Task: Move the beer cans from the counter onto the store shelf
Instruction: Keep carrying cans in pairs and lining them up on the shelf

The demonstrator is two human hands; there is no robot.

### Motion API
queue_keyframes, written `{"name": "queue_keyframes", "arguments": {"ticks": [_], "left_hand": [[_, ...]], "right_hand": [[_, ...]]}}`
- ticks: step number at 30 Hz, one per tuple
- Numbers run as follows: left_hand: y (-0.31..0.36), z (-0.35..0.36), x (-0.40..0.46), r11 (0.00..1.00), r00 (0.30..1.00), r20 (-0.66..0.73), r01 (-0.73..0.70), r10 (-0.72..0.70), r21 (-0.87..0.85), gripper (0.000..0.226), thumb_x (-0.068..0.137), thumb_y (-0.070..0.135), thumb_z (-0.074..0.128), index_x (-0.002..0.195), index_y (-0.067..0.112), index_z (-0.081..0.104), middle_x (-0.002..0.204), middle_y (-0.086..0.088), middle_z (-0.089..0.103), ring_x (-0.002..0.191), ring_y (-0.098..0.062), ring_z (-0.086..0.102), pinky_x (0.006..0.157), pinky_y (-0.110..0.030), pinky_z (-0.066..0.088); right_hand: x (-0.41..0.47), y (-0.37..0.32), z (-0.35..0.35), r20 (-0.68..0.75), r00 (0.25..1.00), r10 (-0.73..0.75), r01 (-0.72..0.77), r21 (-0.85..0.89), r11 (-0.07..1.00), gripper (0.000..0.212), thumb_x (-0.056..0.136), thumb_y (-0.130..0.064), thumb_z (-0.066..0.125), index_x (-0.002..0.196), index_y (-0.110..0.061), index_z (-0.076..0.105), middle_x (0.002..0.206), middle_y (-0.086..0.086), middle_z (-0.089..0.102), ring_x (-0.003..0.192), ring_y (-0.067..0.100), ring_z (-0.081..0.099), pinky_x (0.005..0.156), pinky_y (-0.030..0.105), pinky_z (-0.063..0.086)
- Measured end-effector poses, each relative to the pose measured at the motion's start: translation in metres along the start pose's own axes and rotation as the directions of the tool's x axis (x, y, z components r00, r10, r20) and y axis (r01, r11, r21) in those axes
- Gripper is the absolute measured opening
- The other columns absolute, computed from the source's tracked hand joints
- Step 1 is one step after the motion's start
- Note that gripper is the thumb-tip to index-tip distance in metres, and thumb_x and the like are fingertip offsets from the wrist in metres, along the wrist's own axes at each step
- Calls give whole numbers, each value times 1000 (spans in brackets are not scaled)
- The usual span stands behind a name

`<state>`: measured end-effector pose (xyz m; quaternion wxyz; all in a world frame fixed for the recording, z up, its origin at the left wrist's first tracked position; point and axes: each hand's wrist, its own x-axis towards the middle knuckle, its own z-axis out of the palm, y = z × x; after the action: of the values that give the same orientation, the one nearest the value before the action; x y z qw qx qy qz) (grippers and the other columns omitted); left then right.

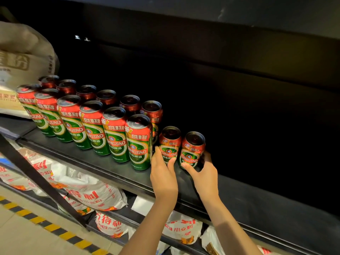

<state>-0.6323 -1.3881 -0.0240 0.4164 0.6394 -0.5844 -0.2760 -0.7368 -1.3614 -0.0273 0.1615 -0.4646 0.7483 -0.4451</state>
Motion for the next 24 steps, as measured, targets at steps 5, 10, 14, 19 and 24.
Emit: {"name": "queue_keyframes", "arguments": {"ticks": [5, 10, 14, 19, 24], "left_hand": [[1, 2, 0, 996, 998, -9, 68, -68, -56, 57, 93, 33, 53, 142, 17, 31, 138, -5, 49, 121, -24, 52, 93, -36, 46], [-2, 4, -1, 999, 998, -53, 22, -23, -26, 58, 94, 34, 52, 145, 14, 33, 145, -5, 41, 133, -20, 39, 104, -30, 35], [-2, 5, -1, 999, 996, -83, 14, -18, -43, 58, 92, 33, 55, 143, 13, 38, 141, -7, 46, 131, -21, 43, 103, -31, 37], [-3, 10, 2, 999, 994, -106, 23, -27, -46, 57, 90, 35, 58, 141, 13, 42, 138, -7, 51, 127, -21, 47, 102, -36, 42], [-5, 14, 4, 999, 994, -104, 12, -17, -43, 56, 91, 38, 55, 139, 14, 42, 133, -7, 55, 122, -22, 51, 99, -38, 44]], "right_hand": [[1, 0, 1, 8, 999, 48, -47, -60, 997, 51, 77, -43, 72, 112, -11, 54, 88, -6, 58, 81, 13, 60, 63, 19, 41], [1, 1, 1, 5, 999, 37, -37, -82, 996, 44, 78, -46, 71, 104, -14, 55, 87, -3, 61, 75, 11, 56, 65, 23, 40], [2, 1, 3, 18, 999, 42, -40, -78, 996, 44, 78, -46, 70, 106, -15, 56, 95, 1, 66, 82, 16, 62, 69, 24, 44], [4, 2, 4, 24, 997, 71, -68, -100, 993, 47, 78, -49, 68, 107, -13, 57, 92, 1, 65, 82, 16, 61, 68, 23, 43], [7, 6, 5, 22, 995, 95, -91, -120, 989, 50, 77, -56, 65, 98, -11, 57, 67, -7, 51, 63, 12, 53, 58, 24, 36]]}}
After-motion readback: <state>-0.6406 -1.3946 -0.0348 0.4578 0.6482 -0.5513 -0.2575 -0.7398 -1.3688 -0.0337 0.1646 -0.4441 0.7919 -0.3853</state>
